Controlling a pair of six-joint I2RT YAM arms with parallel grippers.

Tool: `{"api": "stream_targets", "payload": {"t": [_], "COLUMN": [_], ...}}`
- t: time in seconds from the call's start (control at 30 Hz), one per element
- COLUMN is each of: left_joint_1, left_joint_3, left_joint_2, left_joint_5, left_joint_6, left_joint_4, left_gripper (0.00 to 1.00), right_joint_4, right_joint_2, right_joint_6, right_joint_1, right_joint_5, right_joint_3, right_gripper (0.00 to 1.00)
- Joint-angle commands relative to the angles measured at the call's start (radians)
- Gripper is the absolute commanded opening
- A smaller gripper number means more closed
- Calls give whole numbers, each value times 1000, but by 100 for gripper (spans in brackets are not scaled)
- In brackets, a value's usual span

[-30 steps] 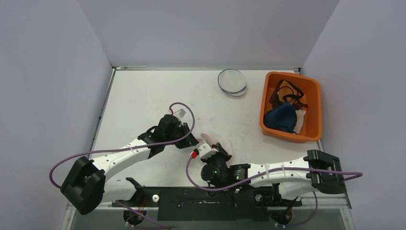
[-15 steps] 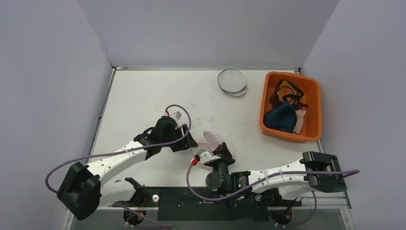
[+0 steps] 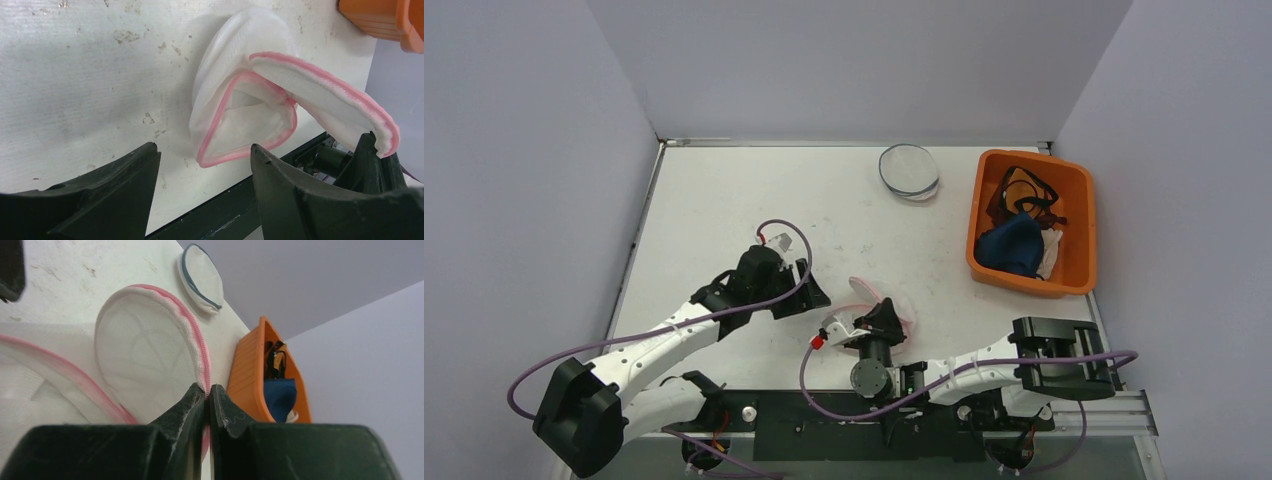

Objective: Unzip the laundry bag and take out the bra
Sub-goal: Close the laundry bag at the center of the board.

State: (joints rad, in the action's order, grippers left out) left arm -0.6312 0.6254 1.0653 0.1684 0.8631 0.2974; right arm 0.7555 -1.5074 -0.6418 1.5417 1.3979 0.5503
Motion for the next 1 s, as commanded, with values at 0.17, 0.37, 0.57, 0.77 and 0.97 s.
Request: {"api": "stream_targets", "payload": {"t": [0.17,0.37,0.57,0.77,0.97], "left_joint_1": [7,-7,-107,-197,-223], "left_joint_3": [-44,-89,-153,-144,-143], "left_joint_2": [-5,-45,-42,80,167], "left_joint_5": [53,122,37,-47,-83], "left_joint_6": [38,68,75,86,93], "left_joint_4": [-100,-177,-248,-275,-331], "left_gripper": [64,74,88,82,64], "right_joint_4": [-516,-667,-708,-783,-824], "right_joint_2": [178,253,301,364,422], "right_joint_6": [482,612,704,800,861], "right_joint_1": [6,-116,-200,-230,-260], "right_joint_5": [-298,-379,-399,-395,-434], "right_joint_3": [76,145,177,225,229], "right_gripper": [5,5,5,5,5]}}
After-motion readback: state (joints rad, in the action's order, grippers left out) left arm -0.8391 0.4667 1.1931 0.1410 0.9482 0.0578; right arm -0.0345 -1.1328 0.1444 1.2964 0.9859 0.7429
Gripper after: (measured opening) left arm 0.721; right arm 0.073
